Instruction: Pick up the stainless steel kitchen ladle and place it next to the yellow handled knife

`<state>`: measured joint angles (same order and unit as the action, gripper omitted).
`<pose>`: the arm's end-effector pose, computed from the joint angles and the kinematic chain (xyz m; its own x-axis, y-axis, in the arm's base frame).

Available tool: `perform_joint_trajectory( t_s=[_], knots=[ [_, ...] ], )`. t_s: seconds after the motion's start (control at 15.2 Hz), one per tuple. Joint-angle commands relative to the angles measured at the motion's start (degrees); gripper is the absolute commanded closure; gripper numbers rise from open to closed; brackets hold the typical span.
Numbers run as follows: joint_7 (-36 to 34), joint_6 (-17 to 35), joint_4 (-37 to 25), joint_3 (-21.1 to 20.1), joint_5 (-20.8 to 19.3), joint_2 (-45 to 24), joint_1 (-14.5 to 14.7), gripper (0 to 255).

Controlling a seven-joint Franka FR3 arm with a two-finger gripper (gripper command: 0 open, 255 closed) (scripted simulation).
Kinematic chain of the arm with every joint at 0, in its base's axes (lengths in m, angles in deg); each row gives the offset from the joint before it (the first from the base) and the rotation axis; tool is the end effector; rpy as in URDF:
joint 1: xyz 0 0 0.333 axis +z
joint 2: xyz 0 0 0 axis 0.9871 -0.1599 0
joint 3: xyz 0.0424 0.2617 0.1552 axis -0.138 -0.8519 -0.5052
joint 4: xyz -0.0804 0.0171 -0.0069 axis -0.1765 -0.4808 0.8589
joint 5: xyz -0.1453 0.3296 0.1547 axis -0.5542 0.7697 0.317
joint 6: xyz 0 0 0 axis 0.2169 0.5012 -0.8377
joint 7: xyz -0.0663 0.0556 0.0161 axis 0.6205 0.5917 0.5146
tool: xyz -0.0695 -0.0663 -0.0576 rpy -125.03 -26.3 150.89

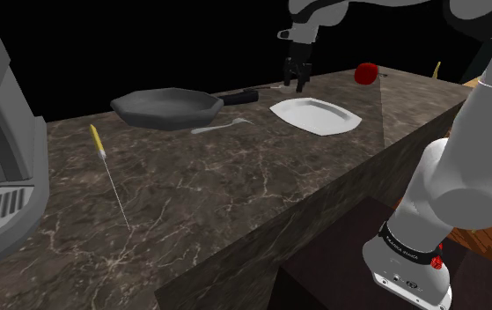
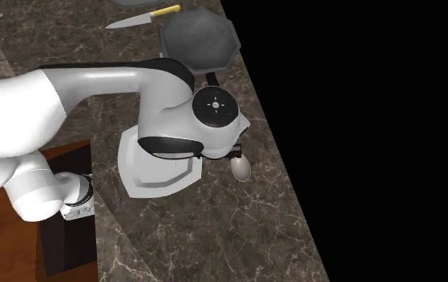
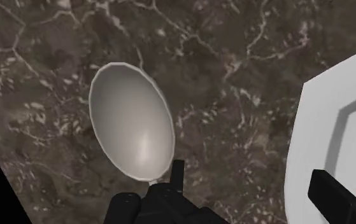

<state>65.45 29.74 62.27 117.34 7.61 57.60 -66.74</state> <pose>0.5388 -0.1729 0.4934 0.4365 0.8980 0.0553 0.8994 -0.4341 -0.0502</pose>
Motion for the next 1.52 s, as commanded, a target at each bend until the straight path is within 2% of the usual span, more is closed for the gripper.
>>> perform_joint_trajectory(
  t_s=[0.0,0.26,0.79,1.32,1.39,1.45],
  knots=[
    [7.4,-0.3,-4.5,0.0,4.3,-4.9,-0.5,0],
    [18.6,-3.6,-14.8,-1.9,11.0,-13.1,-2.9,0],
    [19.1,2.0,-9.4,-2.5,11.4,-13.5,-2.3,0],
    [19.1,2.0,-9.4,-2.5,11.4,-13.5,-2.3,0],
    [19.1,2.0,-9.4,-2.5,11.4,-13.5,-2.3,255],
    [19.1,2.0,-9.4,-2.5,11.4,-13.5,-2.3,255]
  ],
)
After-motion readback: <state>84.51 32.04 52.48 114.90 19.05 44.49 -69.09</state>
